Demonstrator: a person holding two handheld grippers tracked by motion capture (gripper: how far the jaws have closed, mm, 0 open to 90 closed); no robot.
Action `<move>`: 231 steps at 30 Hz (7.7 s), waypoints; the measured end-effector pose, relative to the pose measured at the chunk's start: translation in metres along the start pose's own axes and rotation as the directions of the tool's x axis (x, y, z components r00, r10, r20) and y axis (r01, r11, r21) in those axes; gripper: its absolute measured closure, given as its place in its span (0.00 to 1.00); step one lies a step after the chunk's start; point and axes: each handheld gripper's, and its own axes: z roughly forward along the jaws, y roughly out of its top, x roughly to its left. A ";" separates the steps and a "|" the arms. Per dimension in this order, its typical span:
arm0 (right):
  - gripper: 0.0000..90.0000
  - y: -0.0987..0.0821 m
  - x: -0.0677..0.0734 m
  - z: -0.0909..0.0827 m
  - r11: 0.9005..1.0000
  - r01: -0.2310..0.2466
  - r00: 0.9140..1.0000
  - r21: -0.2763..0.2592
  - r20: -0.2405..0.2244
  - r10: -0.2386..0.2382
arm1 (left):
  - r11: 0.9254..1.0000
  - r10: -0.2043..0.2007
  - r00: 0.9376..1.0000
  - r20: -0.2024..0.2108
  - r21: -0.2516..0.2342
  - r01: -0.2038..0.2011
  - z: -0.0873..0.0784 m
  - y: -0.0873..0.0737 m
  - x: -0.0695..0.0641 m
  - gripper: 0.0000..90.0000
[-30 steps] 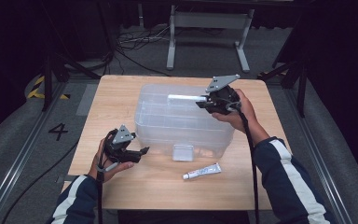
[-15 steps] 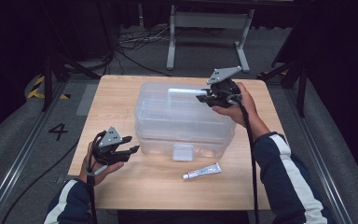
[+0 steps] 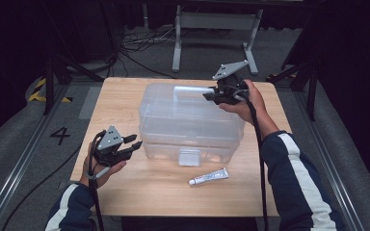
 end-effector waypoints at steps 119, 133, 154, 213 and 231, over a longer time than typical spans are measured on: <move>0.89 -0.156 0.029 -0.045 0.896 0.132 0.893 -0.423 0.443 0.078 | 0.994 0.105 0.986 0.127 -0.005 -0.105 0.018 0.006 -0.014 0.60; 0.91 -0.144 0.015 -0.042 0.890 0.091 0.884 -0.446 0.447 0.134 | 0.981 0.182 0.974 0.133 0.040 -0.189 0.029 0.014 -0.025 0.59; 0.93 -0.130 0.004 -0.041 0.886 0.049 0.874 -0.461 0.450 0.185 | 0.968 0.217 0.958 0.187 0.086 -0.236 0.050 0.022 -0.022 0.72; 0.95 -0.087 -0.033 -0.035 0.904 -0.115 0.854 -0.412 0.423 0.301 | 0.867 0.357 0.878 0.319 0.237 -0.438 0.075 0.040 -0.019 0.85; 0.95 -0.072 -0.056 -0.025 0.891 -0.181 0.849 -0.415 0.392 0.355 | 0.875 0.349 0.883 0.315 0.229 -0.427 0.073 0.038 -0.013 0.84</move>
